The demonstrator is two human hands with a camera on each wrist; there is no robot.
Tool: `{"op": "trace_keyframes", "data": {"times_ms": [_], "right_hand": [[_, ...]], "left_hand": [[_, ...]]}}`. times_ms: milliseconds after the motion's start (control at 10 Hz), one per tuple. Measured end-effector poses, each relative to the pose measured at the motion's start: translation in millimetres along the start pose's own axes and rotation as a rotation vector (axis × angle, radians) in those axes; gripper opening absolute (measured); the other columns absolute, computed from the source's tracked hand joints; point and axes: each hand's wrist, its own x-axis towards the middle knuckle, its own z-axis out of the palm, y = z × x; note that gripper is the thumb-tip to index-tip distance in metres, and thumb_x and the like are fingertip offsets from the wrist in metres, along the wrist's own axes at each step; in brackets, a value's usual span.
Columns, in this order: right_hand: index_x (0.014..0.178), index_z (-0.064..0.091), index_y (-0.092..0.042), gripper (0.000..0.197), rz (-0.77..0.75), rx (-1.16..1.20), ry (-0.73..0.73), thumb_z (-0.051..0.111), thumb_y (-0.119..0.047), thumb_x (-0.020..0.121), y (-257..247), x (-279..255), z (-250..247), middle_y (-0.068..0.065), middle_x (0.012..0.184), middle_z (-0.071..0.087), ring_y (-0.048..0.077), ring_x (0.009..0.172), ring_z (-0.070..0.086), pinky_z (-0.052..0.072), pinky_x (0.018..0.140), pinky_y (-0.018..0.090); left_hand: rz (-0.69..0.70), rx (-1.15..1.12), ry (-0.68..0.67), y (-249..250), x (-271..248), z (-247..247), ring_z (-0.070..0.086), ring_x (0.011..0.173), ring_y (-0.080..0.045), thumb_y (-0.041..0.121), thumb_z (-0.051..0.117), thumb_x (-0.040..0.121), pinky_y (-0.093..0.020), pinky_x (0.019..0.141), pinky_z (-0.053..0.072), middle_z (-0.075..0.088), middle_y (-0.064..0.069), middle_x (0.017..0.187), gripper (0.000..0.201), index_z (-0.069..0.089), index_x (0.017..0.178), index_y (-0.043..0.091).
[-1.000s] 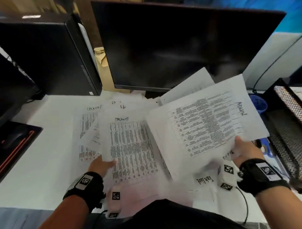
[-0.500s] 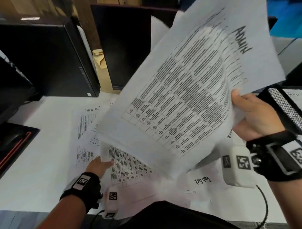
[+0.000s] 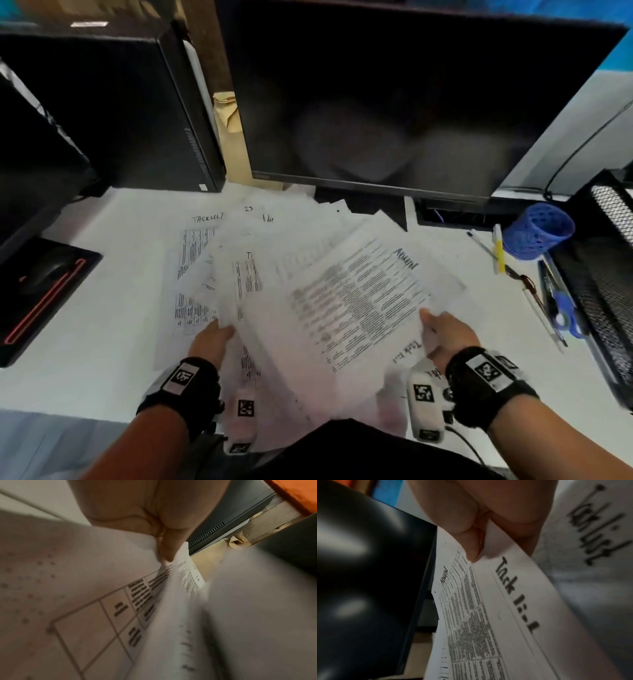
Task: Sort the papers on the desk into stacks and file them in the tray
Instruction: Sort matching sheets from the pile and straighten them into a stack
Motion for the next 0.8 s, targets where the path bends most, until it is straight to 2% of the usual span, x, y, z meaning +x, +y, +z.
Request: {"op": "trace_keyframes", "data": {"times_ms": [100, 200, 300, 400, 500, 600, 700, 800], "right_hand": [[0.093, 0.052, -0.005, 0.029, 0.015, -0.131, -0.052, 0.044, -0.033, 0.098, 6, -3, 8, 0.021, 0.100, 0.061, 0.034, 0.090, 0.060, 0.044, 0.075, 0.030], [0.085, 0.049, -0.012, 0.023, -0.020, -0.091, -0.025, 0.048, -0.032, 0.095, 8, -2, 10, 0.023, 0.100, 0.062, 0.037, 0.098, 0.061, 0.047, 0.077, 0.033], [0.075, 0.051, -0.014, 0.026, -0.017, -0.001, -0.028, 0.054, -0.033, 0.092, 13, 4, 10, 0.023, 0.095, 0.062, 0.030, 0.083, 0.060, 0.053, 0.080, 0.039], [0.087, 0.062, -0.010, 0.024, 0.054, 0.209, -0.117, 0.061, -0.035, 0.086, 21, 8, 5, 0.020, 0.099, 0.069, 0.039, 0.092, 0.067, 0.051, 0.086, 0.058], [0.111, 0.060, -0.001, 0.028, 0.085, 0.407, -0.184, 0.059, -0.021, 0.091, 19, 3, 1, 0.022, 0.106, 0.069, 0.041, 0.099, 0.065, 0.047, 0.089, 0.062], [0.117, 0.058, 0.005, 0.030, 0.073, 0.473, -0.245, 0.054, -0.014, 0.094, 19, 3, -2, 0.022, 0.110, 0.068, 0.038, 0.102, 0.065, 0.052, 0.089, 0.050], [0.112, 0.061, 0.007, 0.027, 0.058, 0.451, -0.234, 0.055, -0.012, 0.093, 18, 5, -4, 0.022, 0.106, 0.069, 0.036, 0.099, 0.066, 0.056, 0.080, 0.042], [0.107, 0.063, 0.005, 0.022, 0.035, 0.425, -0.213, 0.055, -0.010, 0.093, 16, 4, -3, 0.020, 0.102, 0.070, 0.033, 0.092, 0.067, 0.058, 0.067, 0.036]], "left_hand": [[-0.029, -0.051, 0.057, 7, -3, -2, 0.045, 0.126, -0.033, 0.037, 0.044, 0.097, -0.033, 0.096, 0.037, 0.044, -0.017, 0.141, 0.051, 0.044, 0.136, 0.005], [0.223, 0.140, 0.211, 11, -1, -4, 0.050, 0.115, -0.034, 0.032, 0.057, 0.088, -0.040, 0.102, 0.039, 0.051, -0.018, 0.129, 0.055, 0.037, 0.136, 0.015], [0.393, 0.088, 0.409, 18, 0, -5, 0.051, 0.103, -0.029, 0.021, 0.070, 0.079, -0.043, 0.096, 0.040, 0.054, -0.010, 0.115, 0.061, 0.040, 0.132, 0.021], [0.284, 0.029, 0.218, 31, -3, 3, 0.055, 0.086, -0.021, 0.023, 0.062, 0.087, -0.031, 0.078, 0.039, 0.060, -0.003, 0.105, 0.048, 0.041, 0.131, 0.020], [0.127, -0.023, 0.124, 35, 6, 9, 0.056, 0.102, -0.026, 0.039, 0.059, 0.088, -0.034, 0.089, 0.041, 0.060, -0.006, 0.117, 0.050, 0.047, 0.130, 0.015], [0.103, 0.036, 0.023, 42, 8, 13, 0.051, 0.117, -0.032, 0.047, 0.051, 0.091, -0.038, 0.103, 0.037, 0.056, -0.012, 0.127, 0.052, 0.057, 0.124, 0.007], [0.022, 0.124, -0.034, 56, 1, 14, 0.043, 0.127, -0.033, 0.046, 0.046, 0.094, -0.036, 0.105, 0.033, 0.047, -0.016, 0.139, 0.055, 0.050, 0.133, 0.006], [0.055, 0.208, -0.077, 57, 6, 16, 0.038, 0.134, -0.026, 0.034, 0.040, 0.099, -0.028, 0.106, 0.029, 0.038, -0.008, 0.148, 0.048, 0.039, 0.142, 0.013]]}}
